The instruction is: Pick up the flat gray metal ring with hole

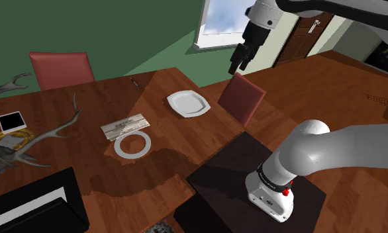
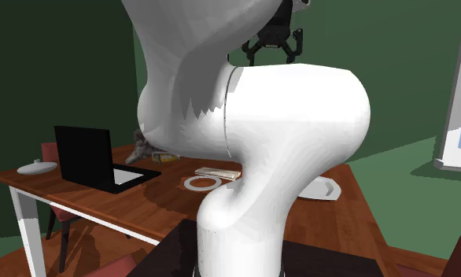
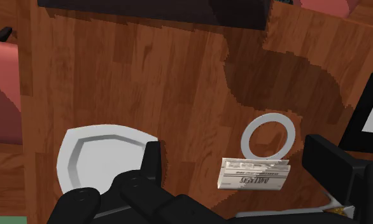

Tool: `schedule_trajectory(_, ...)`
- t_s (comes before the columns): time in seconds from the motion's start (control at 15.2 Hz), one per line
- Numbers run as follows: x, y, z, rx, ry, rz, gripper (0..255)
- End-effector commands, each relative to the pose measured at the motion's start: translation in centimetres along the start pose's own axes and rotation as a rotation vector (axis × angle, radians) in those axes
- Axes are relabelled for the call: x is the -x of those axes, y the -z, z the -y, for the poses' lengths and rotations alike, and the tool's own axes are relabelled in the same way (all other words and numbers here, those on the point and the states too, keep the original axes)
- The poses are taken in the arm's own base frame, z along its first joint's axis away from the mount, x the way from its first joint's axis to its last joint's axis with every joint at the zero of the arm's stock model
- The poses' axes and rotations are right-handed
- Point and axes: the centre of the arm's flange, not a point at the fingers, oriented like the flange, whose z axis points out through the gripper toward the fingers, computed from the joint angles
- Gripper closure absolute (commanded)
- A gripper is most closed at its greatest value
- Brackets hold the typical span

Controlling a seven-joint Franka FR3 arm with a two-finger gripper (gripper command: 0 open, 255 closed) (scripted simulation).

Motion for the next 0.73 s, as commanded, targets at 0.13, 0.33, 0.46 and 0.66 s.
schedule_trajectory(0.13, -1.4, -2.1, 1.0, 0.005, 0.010, 0.003, 0)
schedule_trajectory(0.33, -3.4, -5.3, 2.4, 0.012, 0.024, 0.008, 0)
schedule_trajectory(0.46, -4.7, -7.4, 3.4, 0.017, 0.033, 0.011, 0)
schedule_trajectory(0.66, -6.7, -10.6, 4.8, 0.025, 0.048, 0.016, 0)
